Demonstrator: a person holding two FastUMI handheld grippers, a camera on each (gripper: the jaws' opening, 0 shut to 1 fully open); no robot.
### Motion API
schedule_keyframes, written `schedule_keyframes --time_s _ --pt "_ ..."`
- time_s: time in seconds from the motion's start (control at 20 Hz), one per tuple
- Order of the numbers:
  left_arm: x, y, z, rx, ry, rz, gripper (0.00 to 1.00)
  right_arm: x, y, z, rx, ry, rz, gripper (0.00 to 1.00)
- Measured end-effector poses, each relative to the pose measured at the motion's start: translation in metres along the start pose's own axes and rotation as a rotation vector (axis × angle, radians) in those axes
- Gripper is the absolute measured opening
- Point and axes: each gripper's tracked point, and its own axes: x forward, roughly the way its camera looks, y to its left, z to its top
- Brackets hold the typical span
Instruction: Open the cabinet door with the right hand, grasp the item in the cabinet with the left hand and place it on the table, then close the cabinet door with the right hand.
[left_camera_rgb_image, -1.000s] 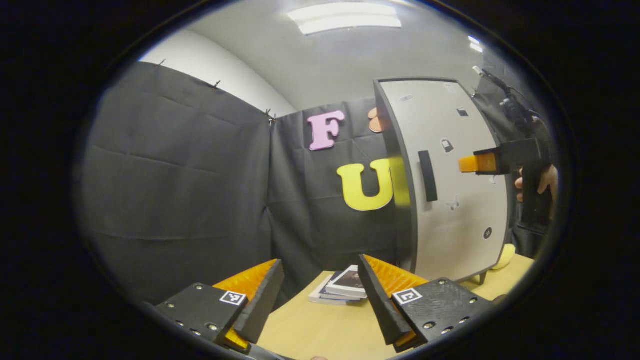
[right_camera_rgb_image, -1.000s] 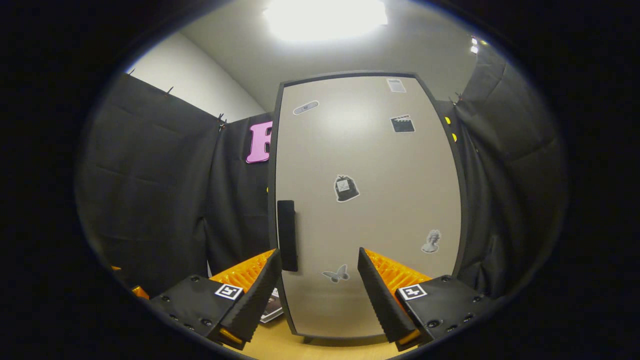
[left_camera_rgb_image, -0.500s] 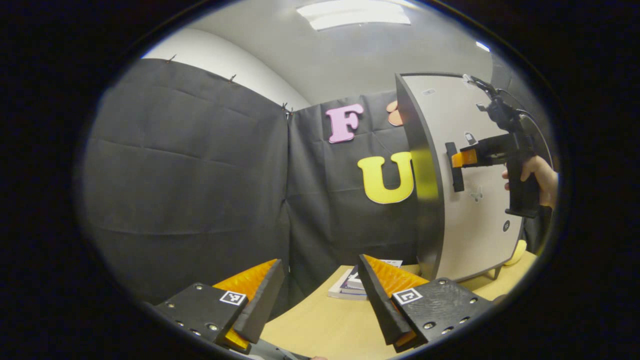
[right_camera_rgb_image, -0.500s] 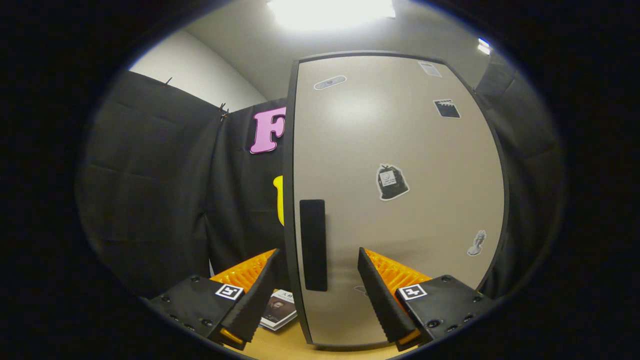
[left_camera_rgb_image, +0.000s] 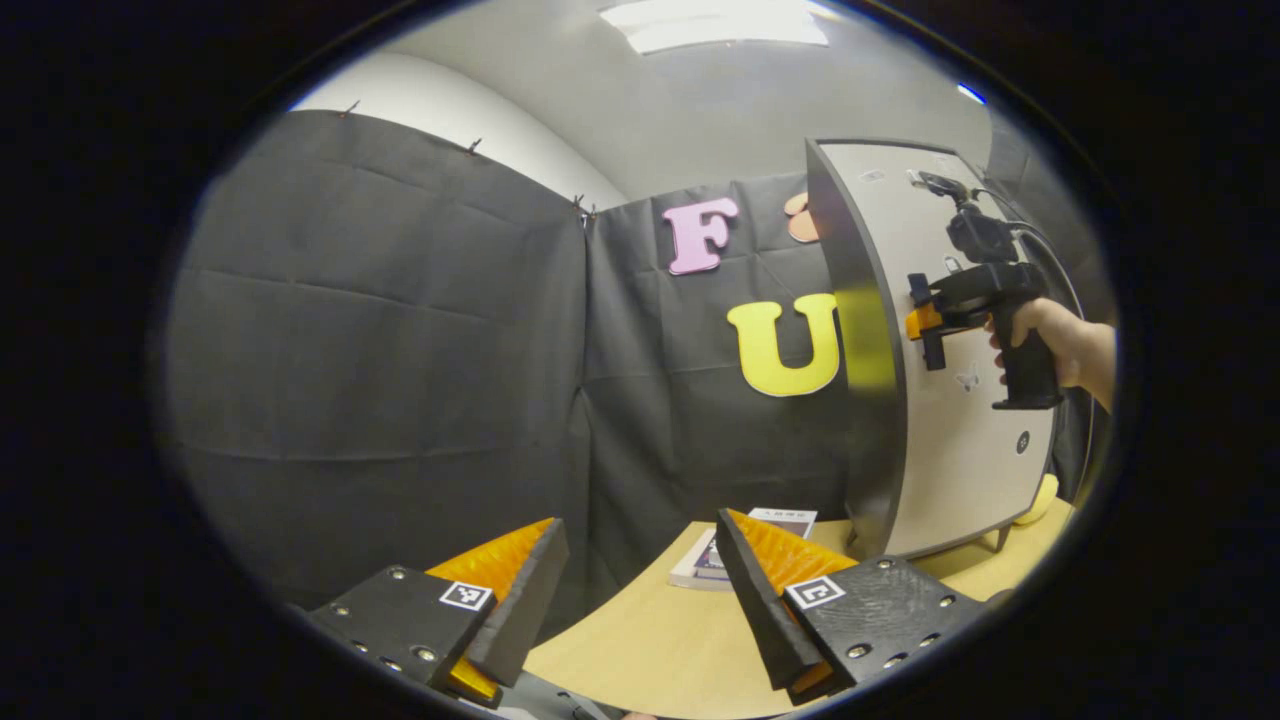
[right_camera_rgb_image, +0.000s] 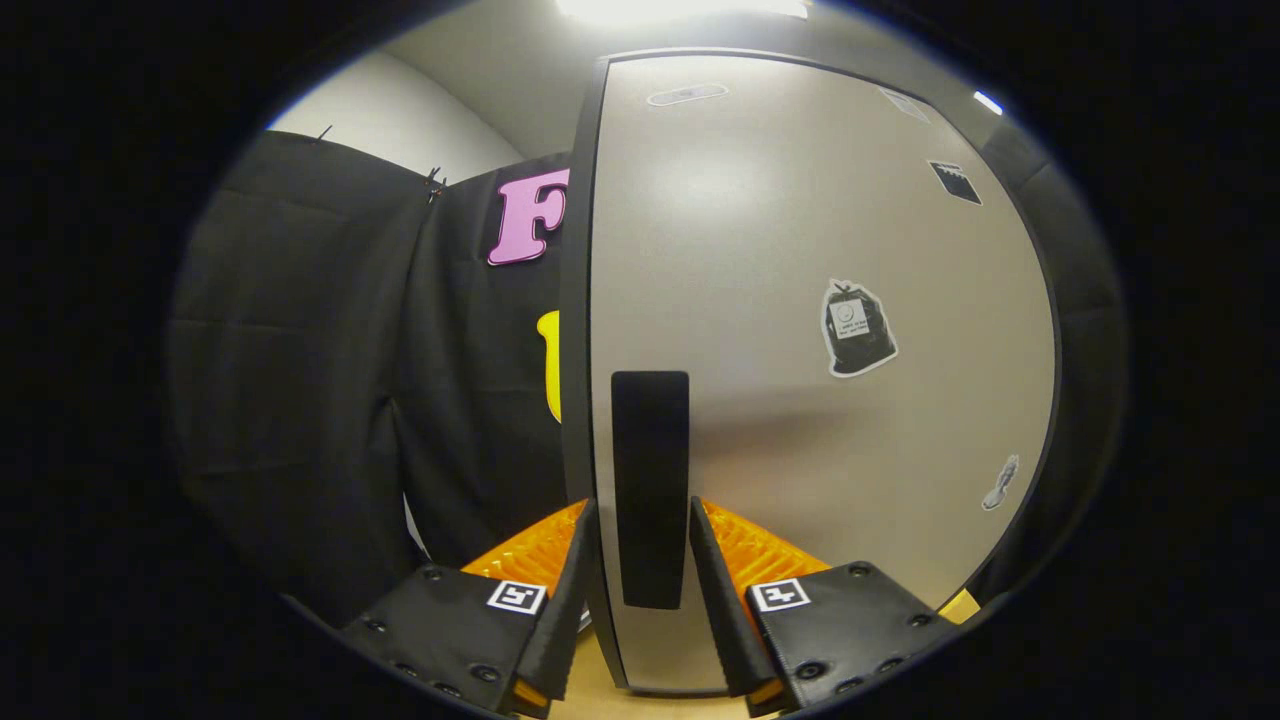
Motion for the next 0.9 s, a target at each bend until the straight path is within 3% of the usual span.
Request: schedule_keyframes --time_s 0.1,0.35,0.65,0.9 --pt "0.001 0.000 0.000 -0.003 0.002 -0.005 0.90 -0.001 0.001 0.001 -0.005 0.006 0.005 0.37" --pt "0.002 -0.004 0.002 -0.010 -0.011 -0.044 0.90 -0.002 0.002 0.000 0.015 0.037 0.025 0.10" --pt "-0.006 -0.012 0.011 -0.033 -0.039 -0.124 0.91 -0.034 0.008 0.005 0.057 0.051 0.104 0.08" --pt "-0.011 -0.019 0.015 -0.033 -0.052 -0.204 0.90 -0.060 0.010 0.013 0.064 0.054 0.168 0.12"
